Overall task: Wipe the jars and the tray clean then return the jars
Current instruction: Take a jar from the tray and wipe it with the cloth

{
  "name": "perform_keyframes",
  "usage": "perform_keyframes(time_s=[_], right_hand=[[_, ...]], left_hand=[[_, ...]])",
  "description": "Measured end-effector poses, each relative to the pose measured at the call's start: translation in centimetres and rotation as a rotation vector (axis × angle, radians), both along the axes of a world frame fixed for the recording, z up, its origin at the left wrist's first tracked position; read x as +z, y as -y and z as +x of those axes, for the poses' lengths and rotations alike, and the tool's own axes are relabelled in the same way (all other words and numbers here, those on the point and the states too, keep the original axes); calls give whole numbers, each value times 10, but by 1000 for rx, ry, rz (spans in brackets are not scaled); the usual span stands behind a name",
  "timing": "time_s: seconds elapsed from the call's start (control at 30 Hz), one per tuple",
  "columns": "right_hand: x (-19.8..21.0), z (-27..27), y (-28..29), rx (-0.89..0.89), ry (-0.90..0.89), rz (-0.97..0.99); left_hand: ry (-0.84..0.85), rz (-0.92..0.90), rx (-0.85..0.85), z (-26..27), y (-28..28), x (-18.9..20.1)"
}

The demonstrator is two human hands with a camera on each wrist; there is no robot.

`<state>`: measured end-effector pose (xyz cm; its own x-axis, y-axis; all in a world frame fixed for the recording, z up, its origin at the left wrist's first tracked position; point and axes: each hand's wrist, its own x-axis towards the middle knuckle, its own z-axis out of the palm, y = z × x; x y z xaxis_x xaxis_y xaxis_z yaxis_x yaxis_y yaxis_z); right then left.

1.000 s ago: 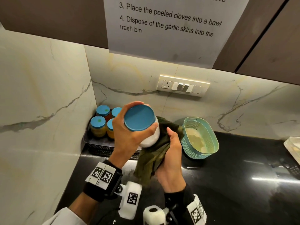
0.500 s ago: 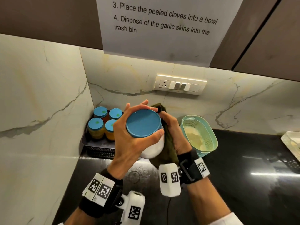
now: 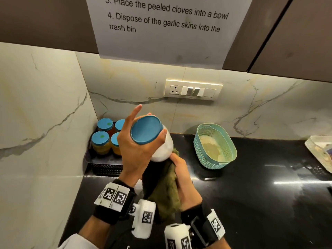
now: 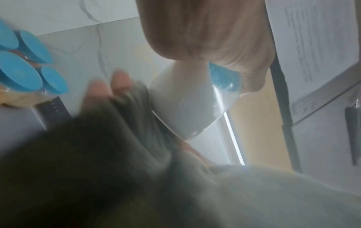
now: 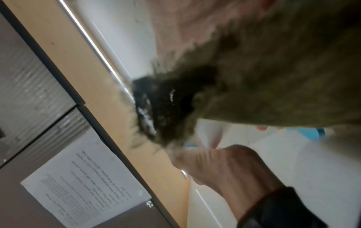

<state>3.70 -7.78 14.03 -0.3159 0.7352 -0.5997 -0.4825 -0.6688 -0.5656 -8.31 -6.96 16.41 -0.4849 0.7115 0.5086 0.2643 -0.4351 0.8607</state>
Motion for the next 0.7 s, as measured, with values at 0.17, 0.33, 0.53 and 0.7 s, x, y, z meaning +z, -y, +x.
perform_keyframes(time_s=[0.17,0.33,0.53,0.7], right_hand=[[-28,34,-3,-24,51,-59],[-54,61,-4,-180,128,-103],[-80,95,-4,-250,197,-216],[-100,126,-16,-234,342,-269]], left_hand=[[-143,-141,-85,12,-4,-31],[-298,-320,-277,37,-6,-68],[-464,-480,-446,63,-12,-103],[-708,-561,-379,93,-16,-127]])
